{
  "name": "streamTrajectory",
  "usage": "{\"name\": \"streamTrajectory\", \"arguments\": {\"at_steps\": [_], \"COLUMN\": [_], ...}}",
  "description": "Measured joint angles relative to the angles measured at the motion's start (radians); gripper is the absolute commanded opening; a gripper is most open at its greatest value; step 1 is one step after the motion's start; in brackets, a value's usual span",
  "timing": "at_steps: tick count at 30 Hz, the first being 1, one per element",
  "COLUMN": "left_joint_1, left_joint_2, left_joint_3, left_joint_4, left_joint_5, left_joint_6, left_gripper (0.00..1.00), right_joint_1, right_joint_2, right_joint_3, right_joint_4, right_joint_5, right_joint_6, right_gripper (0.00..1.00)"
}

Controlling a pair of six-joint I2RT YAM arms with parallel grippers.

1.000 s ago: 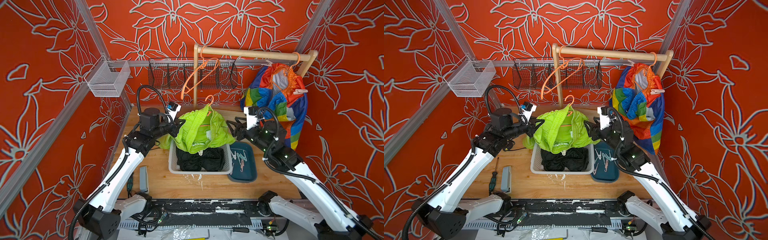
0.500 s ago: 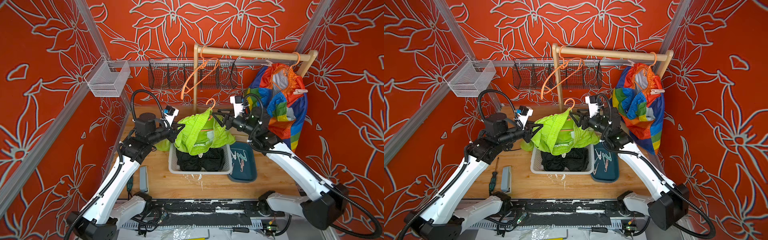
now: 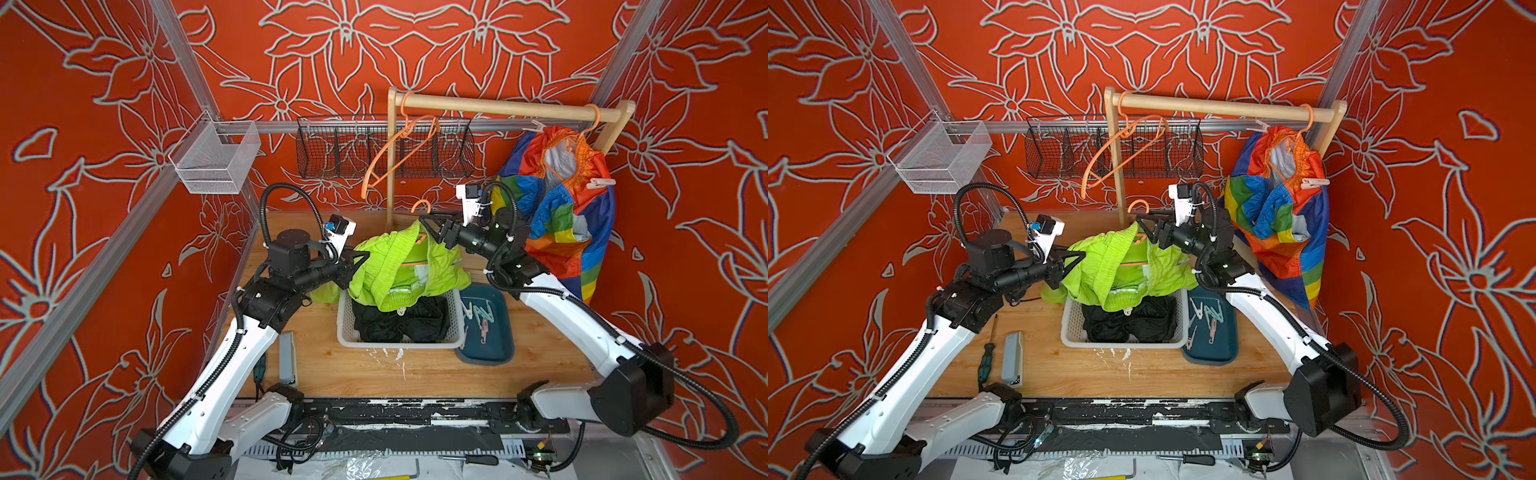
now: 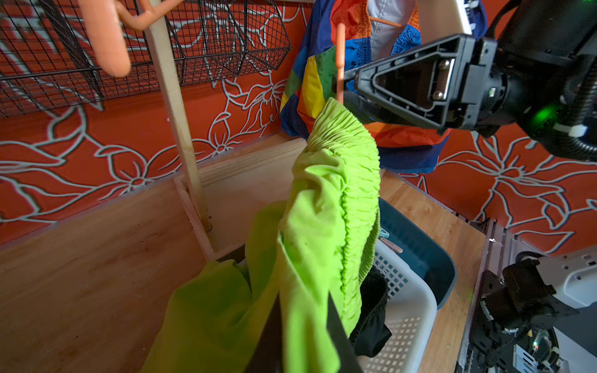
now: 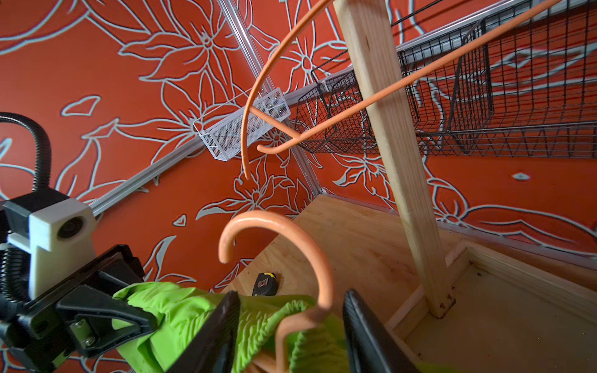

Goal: Remove the clothespins securing shorts to the hanger
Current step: Remove the shorts from the hanger.

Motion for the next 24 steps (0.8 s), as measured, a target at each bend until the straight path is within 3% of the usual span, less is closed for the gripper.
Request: {"name": "streamTrajectory", "arguments": {"at_steps": [3, 7, 10, 13, 15, 18, 20, 21, 24], "left_joint_1": [-0.001, -0.001, -0.001, -0.001, -0.001, -0.005, -0.007, -0.007, -0.013], "left_joint_2": [-0.018, -0.019, -0.019, -0.014, -0.010, 0.019, 0.045, 0.056, 0.074], "left_joint_3": [-0.001, -0.009, -0.024, -0.031, -0.038, -0.034, -0.030, -0.030, -0.030], "left_joint_4": [0.001, 0.009, 0.011, 0.016, 0.025, 0.041, 0.046, 0.047, 0.051], "left_joint_5": [0.002, 0.007, 0.007, 0.003, -0.004, -0.028, -0.061, -0.079, -0.156], "left_joint_6": [0.000, -0.001, -0.003, -0.003, -0.004, -0.001, 0.002, 0.002, -0.003], "left_gripper": [0.00, 0.00, 0.00, 0.00, 0.00, 0.48, 0.87, 0.97, 0.97], "right_joint_1": [-0.005, -0.006, -0.006, -0.012, -0.015, -0.020, -0.023, -0.023, -0.023], "right_joint_2": [0.007, 0.026, 0.037, 0.042, 0.043, 0.043, 0.035, 0.029, -0.005], "right_joint_3": [0.000, 0.001, 0.002, 0.003, 0.005, 0.005, 0.005, 0.005, 0.005], "right_joint_4": [0.025, 0.056, 0.068, 0.078, 0.081, 0.070, 0.034, 0.016, -0.059], "right_joint_5": [-0.009, -0.018, -0.034, -0.044, -0.052, -0.046, -0.029, -0.020, 0.026], "right_joint_6": [0.015, 0.039, 0.049, 0.068, 0.075, 0.065, 0.034, 0.017, -0.042], "right_gripper": [0.44, 0.24, 0.17, 0.02, 0.00, 0.00, 0.00, 0.00, 0.00]}}
